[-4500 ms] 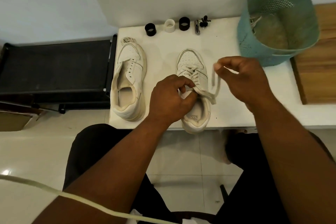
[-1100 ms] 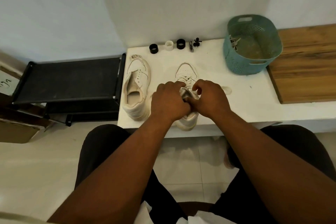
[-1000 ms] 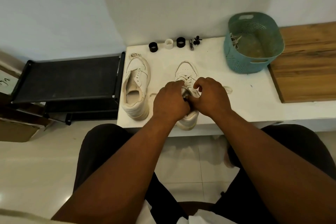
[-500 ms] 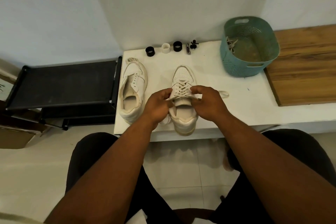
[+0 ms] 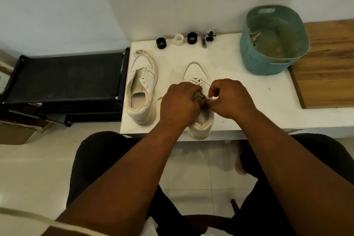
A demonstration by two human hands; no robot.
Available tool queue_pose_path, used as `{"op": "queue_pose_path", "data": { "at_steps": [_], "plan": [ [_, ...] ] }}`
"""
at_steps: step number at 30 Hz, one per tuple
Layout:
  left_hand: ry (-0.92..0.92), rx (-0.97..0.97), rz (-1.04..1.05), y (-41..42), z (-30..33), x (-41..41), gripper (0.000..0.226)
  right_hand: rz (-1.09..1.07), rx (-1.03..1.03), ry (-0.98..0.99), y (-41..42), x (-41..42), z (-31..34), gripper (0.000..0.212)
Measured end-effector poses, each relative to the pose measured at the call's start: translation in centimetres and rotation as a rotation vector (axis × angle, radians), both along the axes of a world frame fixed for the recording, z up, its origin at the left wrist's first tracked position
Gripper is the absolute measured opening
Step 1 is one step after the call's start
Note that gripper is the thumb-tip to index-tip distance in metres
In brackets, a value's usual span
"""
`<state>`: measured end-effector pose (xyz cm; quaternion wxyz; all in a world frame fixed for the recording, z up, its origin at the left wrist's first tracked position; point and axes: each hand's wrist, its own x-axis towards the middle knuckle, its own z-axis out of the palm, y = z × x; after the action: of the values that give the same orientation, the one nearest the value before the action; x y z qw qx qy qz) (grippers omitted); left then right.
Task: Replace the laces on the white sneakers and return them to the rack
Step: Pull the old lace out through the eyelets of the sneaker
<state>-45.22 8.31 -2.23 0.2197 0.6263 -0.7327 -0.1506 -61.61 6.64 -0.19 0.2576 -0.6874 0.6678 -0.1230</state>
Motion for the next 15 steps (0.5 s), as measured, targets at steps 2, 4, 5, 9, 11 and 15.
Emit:
{"op": "queue_pose_path", "data": {
  "at_steps": [2,4,5,9,11,15],
  "plan": [
    [-0.004,-0.036,0.053,-0.1,-0.2,0.0,0.023,-0.010,0.036,0.006,-0.1,0.1,0.1,0.019],
    [-0.014,-0.063,0.078,-0.2,0.0,-0.2,0.017,-0.030,0.050,-0.015,-0.2,0.1,0.1,0.022],
    [-0.004,-0.050,0.093,-0.2,0.1,-0.4,0.015,-0.041,0.053,-0.024,-0.2,0.0,0.0,0.022],
    [0.323,0.157,0.317,-0.8,0.6,-0.4,0.009,-0.078,0.069,-0.037,-0.3,-0.3,-0.1,0.015],
    [0.635,0.326,0.488,-1.6,0.5,0.2,0.013,-0.091,0.081,-0.045,-0.4,-0.5,-0.1,0.013],
    [0.666,0.325,0.373,-1.6,0.7,0.9,0.007,-0.082,0.090,-0.053,-0.4,-0.4,0.1,0.014]
  ]
}}
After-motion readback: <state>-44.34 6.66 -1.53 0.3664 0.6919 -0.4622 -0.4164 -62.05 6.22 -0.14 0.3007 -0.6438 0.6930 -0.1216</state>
